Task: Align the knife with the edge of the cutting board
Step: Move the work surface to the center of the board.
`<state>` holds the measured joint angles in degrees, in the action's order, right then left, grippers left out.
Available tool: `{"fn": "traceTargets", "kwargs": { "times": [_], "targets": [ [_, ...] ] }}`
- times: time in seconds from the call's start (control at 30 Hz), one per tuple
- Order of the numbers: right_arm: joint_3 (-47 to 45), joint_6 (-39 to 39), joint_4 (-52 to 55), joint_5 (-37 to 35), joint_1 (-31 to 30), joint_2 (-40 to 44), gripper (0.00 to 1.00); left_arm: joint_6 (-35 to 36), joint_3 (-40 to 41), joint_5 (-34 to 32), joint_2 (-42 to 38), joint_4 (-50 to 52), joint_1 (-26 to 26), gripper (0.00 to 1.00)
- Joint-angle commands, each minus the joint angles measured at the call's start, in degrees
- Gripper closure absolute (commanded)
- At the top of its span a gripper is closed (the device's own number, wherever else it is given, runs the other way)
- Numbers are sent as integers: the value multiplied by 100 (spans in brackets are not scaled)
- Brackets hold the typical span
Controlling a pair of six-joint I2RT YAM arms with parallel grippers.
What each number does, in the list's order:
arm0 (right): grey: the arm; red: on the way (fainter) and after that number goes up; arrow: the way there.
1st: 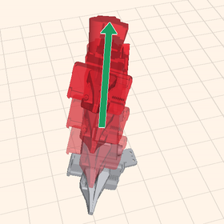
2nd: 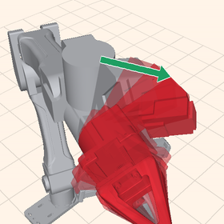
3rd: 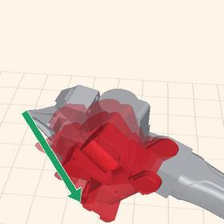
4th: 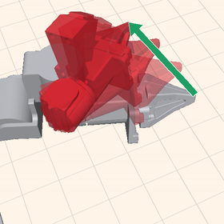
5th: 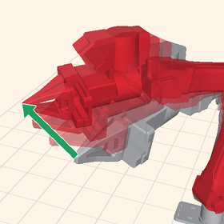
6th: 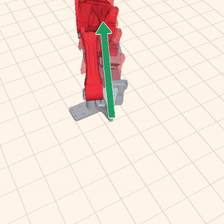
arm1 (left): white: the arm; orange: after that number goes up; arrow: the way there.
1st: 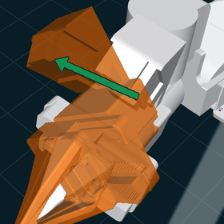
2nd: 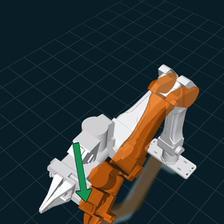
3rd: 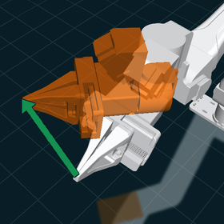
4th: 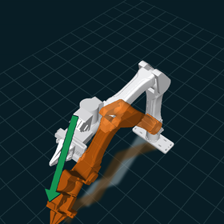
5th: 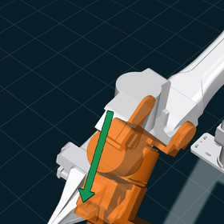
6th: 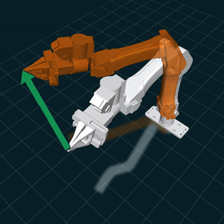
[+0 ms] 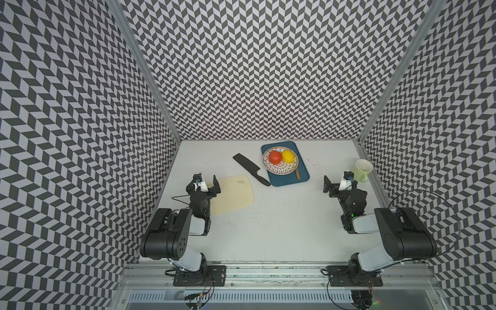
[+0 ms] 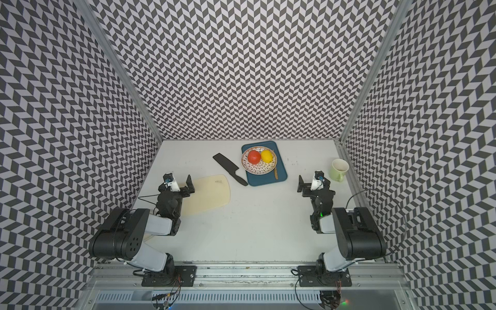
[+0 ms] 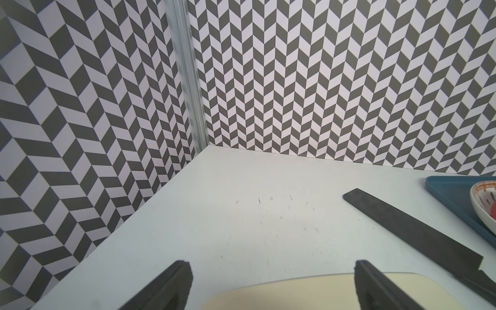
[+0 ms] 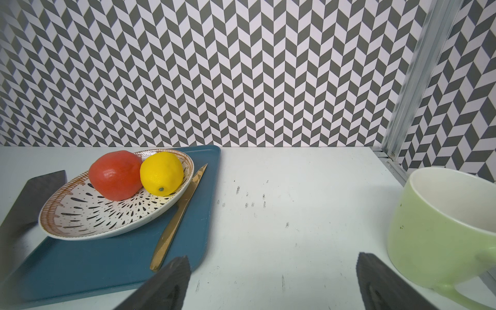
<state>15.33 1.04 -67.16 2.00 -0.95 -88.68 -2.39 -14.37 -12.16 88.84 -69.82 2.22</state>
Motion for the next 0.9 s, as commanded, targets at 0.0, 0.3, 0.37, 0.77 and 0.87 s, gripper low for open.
{"fn": "traceTargets", "kwargs": {
  "times": [0.0, 0.3, 0.37, 0.77, 0.87],
  "targets": [
    [107, 10, -70, 11, 4, 82, 0, 64, -22, 69, -24, -119, -37, 0],
    [344, -280, 1123, -1671, -356, 1287, 0, 77, -1374, -709, -888, 2580, 135, 0],
    [596, -1190, 1745, -1924, -401, 1742, 0, -149, -1659, -1175, -1315, 3056, 181, 0],
    [2409, -3285, 4673, -20, -460, 1742, 0, -3264, -3090, -1830, -2011, 6454, -34, 0],
    [2468, -3124, 4486, 585, -816, 1584, 0, -3801, -2942, -2081, -1832, 6749, 414, 2]
  ]
}}
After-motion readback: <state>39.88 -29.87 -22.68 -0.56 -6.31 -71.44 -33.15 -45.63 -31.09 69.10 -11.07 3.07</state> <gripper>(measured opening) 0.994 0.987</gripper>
